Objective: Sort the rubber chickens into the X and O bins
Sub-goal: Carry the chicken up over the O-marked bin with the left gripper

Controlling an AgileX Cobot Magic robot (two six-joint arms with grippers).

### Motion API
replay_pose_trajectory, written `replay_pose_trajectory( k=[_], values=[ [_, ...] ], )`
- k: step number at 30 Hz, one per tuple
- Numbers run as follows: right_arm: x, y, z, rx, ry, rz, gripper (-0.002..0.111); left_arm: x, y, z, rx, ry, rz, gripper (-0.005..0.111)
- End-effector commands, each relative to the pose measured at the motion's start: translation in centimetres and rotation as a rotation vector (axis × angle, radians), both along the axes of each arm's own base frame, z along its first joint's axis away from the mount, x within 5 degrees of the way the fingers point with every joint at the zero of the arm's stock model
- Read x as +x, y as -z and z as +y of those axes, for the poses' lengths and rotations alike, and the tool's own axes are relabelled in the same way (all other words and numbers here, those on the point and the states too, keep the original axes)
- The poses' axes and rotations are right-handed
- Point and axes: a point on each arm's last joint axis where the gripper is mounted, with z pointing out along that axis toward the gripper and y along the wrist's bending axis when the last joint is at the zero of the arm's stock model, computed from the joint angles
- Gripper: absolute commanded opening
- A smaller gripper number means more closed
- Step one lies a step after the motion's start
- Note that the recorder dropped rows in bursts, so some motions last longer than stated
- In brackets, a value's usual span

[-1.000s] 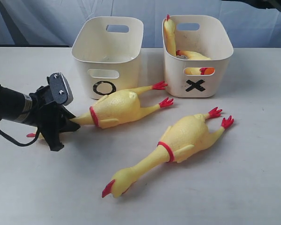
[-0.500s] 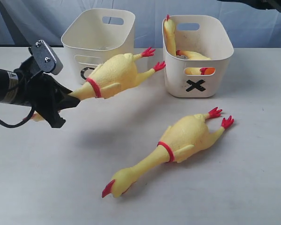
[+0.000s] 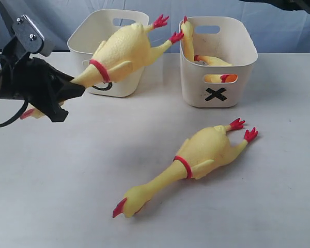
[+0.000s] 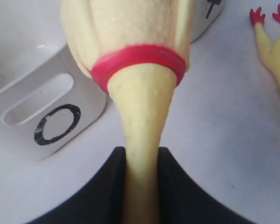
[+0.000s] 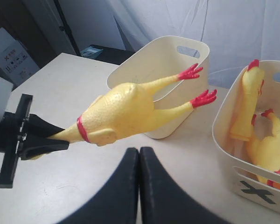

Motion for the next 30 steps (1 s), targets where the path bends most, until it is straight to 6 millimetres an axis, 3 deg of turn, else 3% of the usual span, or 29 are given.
replay_pose_trajectory(
  k=[1, 5, 10, 18, 23, 30],
  values=[
    [-0.3, -0.1, -0.1, 0.012, -0.001, 0.001, 0.0, -0.6, -2.4, 0.4, -0.007, -0.057, -0.087, 0.0],
    [-0.3, 0.0, 0.0, 0.013, -0.006, 0.006, 0.0, -0.6, -3.5, 1.1, 0.01, -0.15, -0.129, 0.0],
    [-0.4, -0.1, 0.1, 0.029, -0.011, 0.015, 0.0, 0.7, -5.2, 1.5, -0.091, -0.298, -0.107, 0.0],
    [-0.4, -0.1, 0.1, 0.03, -0.018, 0.022, 0.0, 4.5, -9.2, 0.4, -0.302, -0.333, -0.072, 0.0],
    [-0.6, -0.1, 0.2, 0.049, -0.031, 0.038, 0.0, 7.6, -8.8, -0.6, -0.467, -0.365, 0.1, 0.0],
    [-0.6, 0.0, 0.2, 0.042, -0.031, 0.036, 0.0, 8.8, -8.6, -1.2, -0.517, -0.342, 0.165, 0.0]
  ],
)
